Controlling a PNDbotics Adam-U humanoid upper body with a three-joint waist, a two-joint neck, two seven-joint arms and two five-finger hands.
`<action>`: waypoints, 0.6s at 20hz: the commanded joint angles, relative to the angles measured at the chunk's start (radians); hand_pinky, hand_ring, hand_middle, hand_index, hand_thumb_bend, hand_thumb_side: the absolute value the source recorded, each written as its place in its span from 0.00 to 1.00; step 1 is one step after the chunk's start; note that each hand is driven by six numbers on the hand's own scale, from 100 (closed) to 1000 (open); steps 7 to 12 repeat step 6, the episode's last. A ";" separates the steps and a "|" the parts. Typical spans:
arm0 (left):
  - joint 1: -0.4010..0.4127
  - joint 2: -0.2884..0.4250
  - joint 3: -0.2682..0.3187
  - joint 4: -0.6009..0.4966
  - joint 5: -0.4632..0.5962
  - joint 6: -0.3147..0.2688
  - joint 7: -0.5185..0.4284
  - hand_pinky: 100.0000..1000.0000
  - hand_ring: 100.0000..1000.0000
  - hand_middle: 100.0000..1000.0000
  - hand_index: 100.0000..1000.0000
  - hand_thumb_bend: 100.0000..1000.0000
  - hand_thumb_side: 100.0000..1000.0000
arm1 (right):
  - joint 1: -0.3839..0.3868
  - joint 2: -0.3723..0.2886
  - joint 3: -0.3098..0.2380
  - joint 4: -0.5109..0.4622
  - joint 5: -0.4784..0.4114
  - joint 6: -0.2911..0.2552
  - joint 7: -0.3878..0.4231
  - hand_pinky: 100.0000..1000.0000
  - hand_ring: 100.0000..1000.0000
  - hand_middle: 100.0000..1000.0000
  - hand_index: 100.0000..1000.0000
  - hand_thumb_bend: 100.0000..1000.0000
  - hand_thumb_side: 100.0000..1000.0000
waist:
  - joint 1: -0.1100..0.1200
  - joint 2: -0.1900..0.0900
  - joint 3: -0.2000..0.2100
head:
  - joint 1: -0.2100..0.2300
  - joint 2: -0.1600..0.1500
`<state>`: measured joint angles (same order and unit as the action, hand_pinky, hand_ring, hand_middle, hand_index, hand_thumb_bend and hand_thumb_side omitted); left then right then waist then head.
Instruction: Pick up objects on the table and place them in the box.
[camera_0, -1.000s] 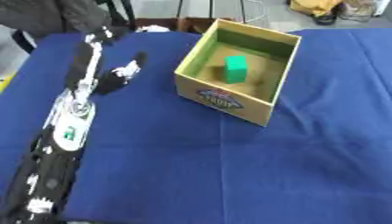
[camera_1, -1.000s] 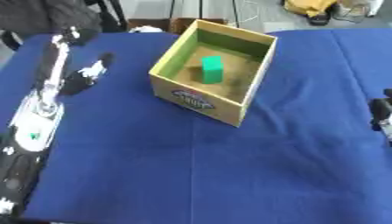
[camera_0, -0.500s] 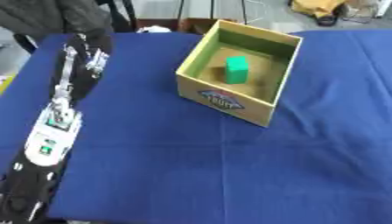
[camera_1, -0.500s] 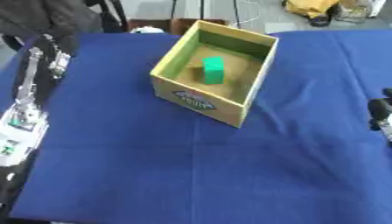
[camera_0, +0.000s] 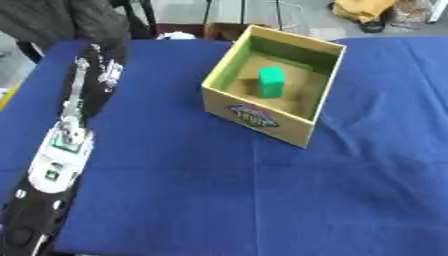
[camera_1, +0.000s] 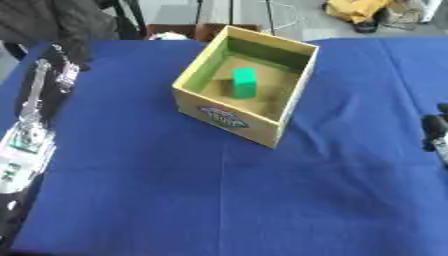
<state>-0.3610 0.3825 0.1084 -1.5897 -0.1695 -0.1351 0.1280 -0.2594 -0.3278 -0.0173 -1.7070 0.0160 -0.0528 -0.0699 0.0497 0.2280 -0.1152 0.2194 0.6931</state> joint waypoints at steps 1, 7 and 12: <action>-0.006 0.019 0.001 -0.005 -0.001 0.002 -0.004 0.67 0.68 0.63 0.78 0.54 0.80 | -0.012 -0.013 -0.002 -0.017 -0.005 -0.002 0.003 0.42 0.42 0.55 0.73 0.53 0.55 | -0.004 -0.018 0.001 | 0.003 -0.009; -0.006 0.018 0.001 -0.004 -0.005 0.001 -0.005 0.67 0.67 0.63 0.78 0.54 0.80 | -0.012 -0.013 -0.003 -0.017 -0.005 -0.003 0.002 0.42 0.42 0.55 0.73 0.53 0.55 | -0.005 -0.018 -0.001 | 0.004 -0.008; -0.006 0.018 0.001 -0.004 -0.005 0.001 -0.005 0.67 0.67 0.63 0.78 0.54 0.80 | -0.012 -0.013 -0.003 -0.017 -0.005 -0.003 0.002 0.42 0.42 0.55 0.73 0.53 0.55 | -0.005 -0.018 -0.001 | 0.004 -0.008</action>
